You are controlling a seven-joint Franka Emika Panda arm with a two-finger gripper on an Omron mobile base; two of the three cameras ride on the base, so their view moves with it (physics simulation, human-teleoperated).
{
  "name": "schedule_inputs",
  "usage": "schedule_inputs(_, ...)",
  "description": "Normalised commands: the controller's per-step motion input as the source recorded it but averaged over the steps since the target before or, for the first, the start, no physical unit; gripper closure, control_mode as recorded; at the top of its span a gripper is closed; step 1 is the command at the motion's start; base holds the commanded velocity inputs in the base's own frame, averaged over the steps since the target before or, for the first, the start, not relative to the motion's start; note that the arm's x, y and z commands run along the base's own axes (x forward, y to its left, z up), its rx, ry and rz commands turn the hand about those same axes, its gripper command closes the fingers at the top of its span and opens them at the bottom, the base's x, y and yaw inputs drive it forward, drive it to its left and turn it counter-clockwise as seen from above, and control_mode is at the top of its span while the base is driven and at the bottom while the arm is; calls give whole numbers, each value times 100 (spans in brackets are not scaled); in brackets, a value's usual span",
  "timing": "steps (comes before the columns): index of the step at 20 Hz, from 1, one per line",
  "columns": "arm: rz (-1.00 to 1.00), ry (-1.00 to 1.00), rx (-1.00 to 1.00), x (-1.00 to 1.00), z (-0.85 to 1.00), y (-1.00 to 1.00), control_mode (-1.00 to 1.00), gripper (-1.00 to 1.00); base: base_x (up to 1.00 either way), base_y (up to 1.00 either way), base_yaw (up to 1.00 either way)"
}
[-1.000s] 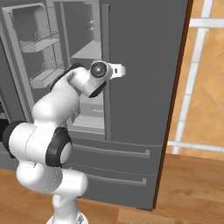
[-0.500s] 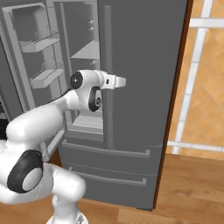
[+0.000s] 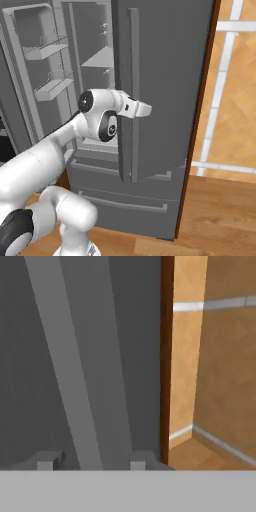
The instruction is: Grab a lemon wedge from the fridge and one ice cube from the ice bowl, and put them in the glass of lemonade.
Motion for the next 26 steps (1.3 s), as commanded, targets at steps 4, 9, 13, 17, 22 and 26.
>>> schedule_inputs(4, -9, 0, 17, -99, 63, -100, -100, 100, 0, 0, 0)
schedule_inputs(9, -4, 0, 13, -98, 73, -85, -100, 100, 0, 0, 0)
schedule_inputs(13, 8, 1, -4, -100, 68, 17, -100, 100, 0, 0, 0)
schedule_inputs(17, 24, 3, -21, -100, 26, 89, -100, 100, 0, 0, 0)
schedule_inputs(22, 20, 20, -23, 12, -11, 100, -100, 100, 0, 0, 0)
schedule_inputs(26, 7, 41, -30, 48, -67, 98, -100, 100, 0, 0, 0)
